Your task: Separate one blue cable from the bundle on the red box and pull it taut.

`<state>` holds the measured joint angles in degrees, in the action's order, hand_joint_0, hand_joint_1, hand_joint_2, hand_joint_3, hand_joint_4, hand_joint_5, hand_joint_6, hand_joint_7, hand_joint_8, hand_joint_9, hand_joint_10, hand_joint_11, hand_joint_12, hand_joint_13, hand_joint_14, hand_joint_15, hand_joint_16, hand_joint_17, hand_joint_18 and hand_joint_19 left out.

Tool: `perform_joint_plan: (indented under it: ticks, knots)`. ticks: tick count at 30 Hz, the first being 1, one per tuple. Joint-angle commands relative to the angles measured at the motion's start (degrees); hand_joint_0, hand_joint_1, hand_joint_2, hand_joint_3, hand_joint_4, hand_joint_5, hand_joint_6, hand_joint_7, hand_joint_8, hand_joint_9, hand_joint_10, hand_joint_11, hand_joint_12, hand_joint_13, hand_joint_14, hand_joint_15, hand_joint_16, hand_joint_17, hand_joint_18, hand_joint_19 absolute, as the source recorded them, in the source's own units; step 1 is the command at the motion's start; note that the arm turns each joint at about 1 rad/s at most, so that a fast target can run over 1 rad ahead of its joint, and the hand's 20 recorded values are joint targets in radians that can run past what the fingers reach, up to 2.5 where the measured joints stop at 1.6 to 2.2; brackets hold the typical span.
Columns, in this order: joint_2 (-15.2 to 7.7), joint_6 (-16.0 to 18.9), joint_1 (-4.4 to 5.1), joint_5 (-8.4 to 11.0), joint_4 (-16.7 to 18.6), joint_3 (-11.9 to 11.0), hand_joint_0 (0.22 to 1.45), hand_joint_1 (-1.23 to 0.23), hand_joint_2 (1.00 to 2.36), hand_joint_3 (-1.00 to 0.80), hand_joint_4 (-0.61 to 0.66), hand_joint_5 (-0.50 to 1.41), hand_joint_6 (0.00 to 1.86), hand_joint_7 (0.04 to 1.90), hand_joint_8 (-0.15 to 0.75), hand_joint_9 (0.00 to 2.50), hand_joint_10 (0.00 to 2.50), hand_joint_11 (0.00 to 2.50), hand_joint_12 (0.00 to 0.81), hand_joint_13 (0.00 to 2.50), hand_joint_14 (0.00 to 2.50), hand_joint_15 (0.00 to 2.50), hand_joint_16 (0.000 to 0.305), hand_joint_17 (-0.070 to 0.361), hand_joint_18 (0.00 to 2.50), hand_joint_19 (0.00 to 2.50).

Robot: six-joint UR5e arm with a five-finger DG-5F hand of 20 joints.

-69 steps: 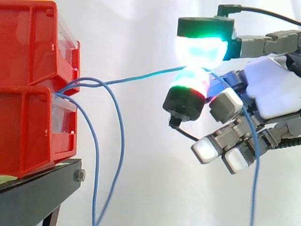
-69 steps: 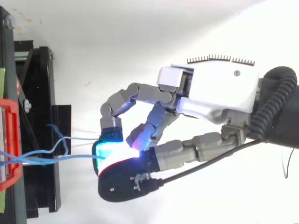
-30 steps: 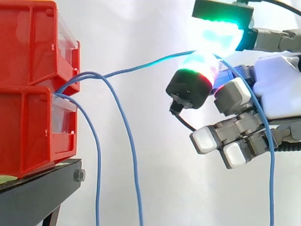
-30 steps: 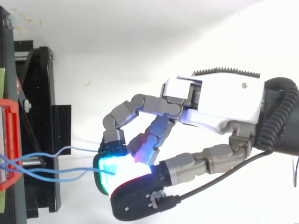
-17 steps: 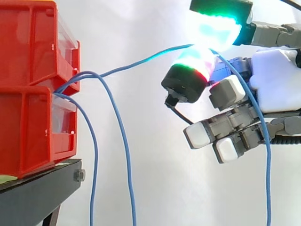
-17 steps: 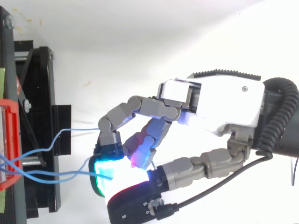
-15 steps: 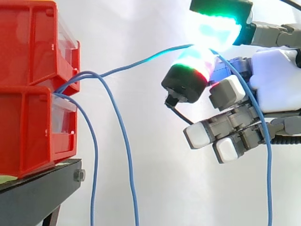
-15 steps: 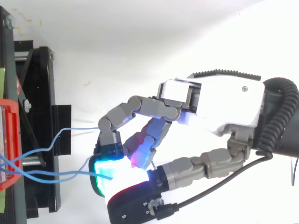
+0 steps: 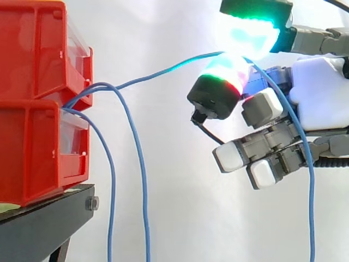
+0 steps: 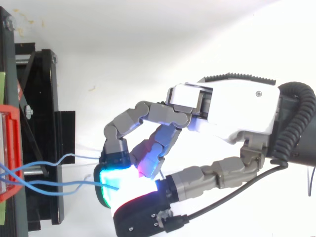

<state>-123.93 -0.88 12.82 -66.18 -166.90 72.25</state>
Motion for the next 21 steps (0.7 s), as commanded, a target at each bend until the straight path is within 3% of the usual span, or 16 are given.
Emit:
perform_joint_plan:
  ticks: [1,21]
  knots:
    - [0.00,0.00,0.01,0.00,0.00,0.00,0.62,-0.84,1.01,0.06,-0.09,-0.11,0.91,1.21,0.383,1.18,0.01,0.65,0.430,0.86,0.01,0.36,0.057,0.129,0.89,0.35]
    - [0.00,0.00,0.01,0.00,0.00,0.00,0.62,-0.84,1.01,0.04,-0.09,-0.11,0.91,1.18,0.379,1.19,0.01,0.64,0.422,0.87,0.01,0.38,0.056,0.126,0.87,0.35]
